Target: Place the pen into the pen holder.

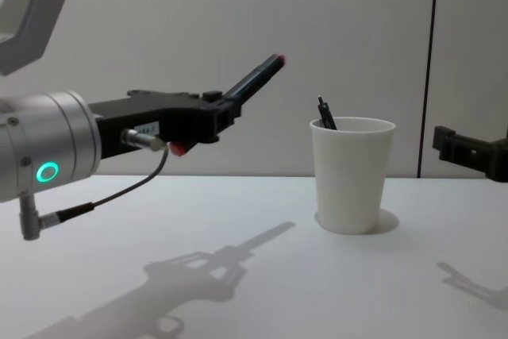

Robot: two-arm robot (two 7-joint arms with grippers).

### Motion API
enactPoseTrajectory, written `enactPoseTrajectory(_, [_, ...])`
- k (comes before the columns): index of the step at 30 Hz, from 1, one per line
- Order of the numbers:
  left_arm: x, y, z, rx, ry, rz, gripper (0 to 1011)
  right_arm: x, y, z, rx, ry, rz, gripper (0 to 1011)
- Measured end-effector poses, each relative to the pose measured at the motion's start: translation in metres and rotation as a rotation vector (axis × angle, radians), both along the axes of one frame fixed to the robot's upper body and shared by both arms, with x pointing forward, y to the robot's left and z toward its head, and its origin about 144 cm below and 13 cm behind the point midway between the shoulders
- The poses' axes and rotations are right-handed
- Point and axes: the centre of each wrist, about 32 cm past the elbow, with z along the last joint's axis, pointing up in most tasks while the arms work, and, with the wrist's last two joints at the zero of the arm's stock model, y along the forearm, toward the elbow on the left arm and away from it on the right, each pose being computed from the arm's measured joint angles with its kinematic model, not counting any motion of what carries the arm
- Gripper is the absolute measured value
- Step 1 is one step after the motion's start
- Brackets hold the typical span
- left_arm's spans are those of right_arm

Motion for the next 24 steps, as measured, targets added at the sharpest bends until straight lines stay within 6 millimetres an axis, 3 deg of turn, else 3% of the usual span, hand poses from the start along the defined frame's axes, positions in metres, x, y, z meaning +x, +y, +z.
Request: enactPoseTrajectory(24, [0.031,-0.016,-0.006,-0.046,-0.138,-0.371,200,0.0,0.0,0.0,0.0,0.0,0.0,1001])
